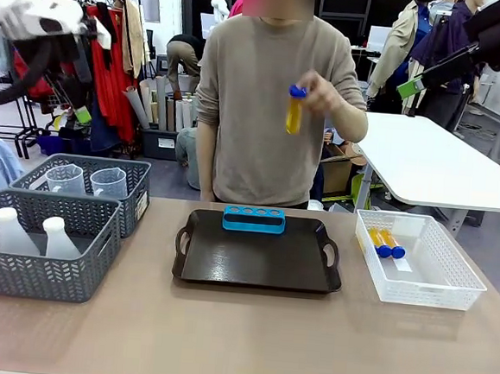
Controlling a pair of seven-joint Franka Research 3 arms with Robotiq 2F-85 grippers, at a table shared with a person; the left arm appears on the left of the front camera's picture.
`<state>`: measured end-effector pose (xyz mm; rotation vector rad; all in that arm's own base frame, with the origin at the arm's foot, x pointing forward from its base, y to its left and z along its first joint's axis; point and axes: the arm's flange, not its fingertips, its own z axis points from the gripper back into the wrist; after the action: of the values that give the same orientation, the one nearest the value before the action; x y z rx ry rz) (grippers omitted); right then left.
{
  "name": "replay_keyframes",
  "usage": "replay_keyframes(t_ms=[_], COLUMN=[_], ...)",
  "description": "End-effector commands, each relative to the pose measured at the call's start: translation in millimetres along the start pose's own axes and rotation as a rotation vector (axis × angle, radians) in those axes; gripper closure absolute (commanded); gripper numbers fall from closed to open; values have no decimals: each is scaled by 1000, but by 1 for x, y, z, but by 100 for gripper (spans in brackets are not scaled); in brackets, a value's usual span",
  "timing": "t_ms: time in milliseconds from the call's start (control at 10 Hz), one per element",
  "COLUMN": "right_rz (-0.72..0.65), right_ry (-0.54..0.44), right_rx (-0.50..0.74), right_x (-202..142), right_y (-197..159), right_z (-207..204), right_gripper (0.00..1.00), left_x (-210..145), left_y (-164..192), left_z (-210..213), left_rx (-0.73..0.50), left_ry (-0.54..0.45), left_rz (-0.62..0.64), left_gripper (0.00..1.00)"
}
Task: Prepare the laboratory tools.
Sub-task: Pick up one Large Measuring Cup and place it on the Handle tray.
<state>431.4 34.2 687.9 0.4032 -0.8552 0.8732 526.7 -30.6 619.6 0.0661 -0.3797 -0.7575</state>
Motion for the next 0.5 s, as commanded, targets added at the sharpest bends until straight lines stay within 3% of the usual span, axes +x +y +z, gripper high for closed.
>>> replay_keyframes(t_ms=[0, 200, 300, 400], right_rz=[0, 0, 0, 0], right_ry=[-7, -7, -7, -7], right_rx=[7, 7, 7, 7], right_x=[-1, -1, -1, -1], right_y=[1, 1, 1, 1], right_z=[-1, -1, -1, -1], right_gripper=[0, 0, 0, 0], left_x=[14, 13, 11, 9], left_y=[7, 12, 6, 12], left_z=[-22, -32, -22, -49], left_rx=[-9, -10, -47, -18], left_ry=[84, 79, 30, 81], left_rz=[124, 164, 111, 140], left_gripper=[0, 0, 0, 0])
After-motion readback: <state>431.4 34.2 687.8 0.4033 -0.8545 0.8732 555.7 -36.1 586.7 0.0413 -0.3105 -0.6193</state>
